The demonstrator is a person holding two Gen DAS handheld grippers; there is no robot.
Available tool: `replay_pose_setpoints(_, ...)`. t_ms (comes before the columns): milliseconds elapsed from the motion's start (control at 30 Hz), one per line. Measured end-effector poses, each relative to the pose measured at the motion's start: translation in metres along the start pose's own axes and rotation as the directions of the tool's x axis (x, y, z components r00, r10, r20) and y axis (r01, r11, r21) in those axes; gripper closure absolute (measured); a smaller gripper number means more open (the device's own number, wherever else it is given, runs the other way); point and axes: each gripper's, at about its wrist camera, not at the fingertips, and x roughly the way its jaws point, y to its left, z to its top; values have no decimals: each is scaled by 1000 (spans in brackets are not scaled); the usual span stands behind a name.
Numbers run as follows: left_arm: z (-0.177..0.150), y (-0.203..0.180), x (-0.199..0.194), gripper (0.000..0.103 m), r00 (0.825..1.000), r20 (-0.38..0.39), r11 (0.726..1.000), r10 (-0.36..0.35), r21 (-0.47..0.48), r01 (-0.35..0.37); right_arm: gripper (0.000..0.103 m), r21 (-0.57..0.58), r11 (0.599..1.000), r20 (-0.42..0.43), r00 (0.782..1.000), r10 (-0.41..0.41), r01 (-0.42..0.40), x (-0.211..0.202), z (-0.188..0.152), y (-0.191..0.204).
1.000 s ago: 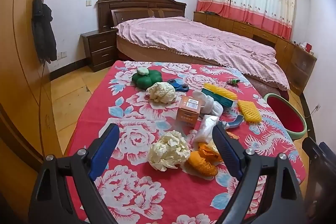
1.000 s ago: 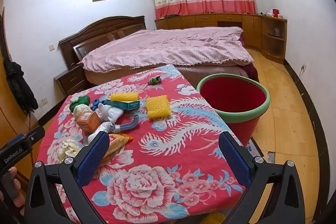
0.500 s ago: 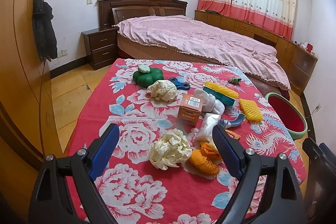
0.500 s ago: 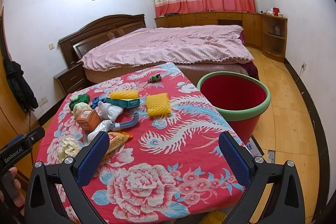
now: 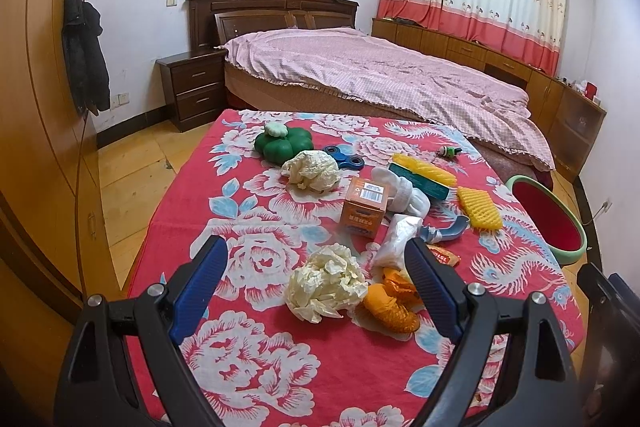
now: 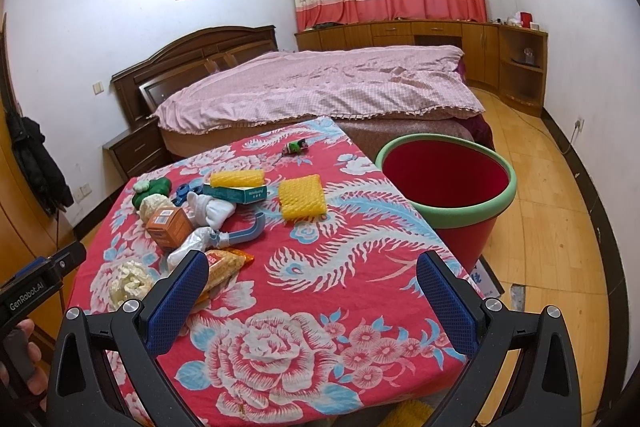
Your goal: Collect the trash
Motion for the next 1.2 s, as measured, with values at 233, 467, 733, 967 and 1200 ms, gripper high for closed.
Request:
replay_pose_setpoints(233, -5, 0, -3, 13, 1000, -2, 1000, 0, -2, 0, 0, 0, 1000, -2, 1000, -1, 1, 0, 0, 0)
replay_pose_setpoints(467, -2, 2, 1, 13, 1000, -2, 1000, 0, -1, 0, 0, 2, 1000, -5, 1000, 0, 0, 1, -1, 0)
replay_pose_setpoints(733, -8, 4, -1, 13, 1000, -5, 1000, 1, -1, -1, 0, 6, 1000, -12, 1000, 1, -1, 2, -2, 0)
replay_pose_setpoints(967, -9, 8, 2, 13, 1000, -12, 1000, 0, -2, 0, 0, 6, 1000, -12, 1000, 1, -1, 2, -1, 0)
replay_pose_setpoints(1200, -8, 10, 7, 13, 999, -45, 1000, 7, -8, -7, 0, 12, 1000, -19, 1000, 2, -2, 4, -2, 0)
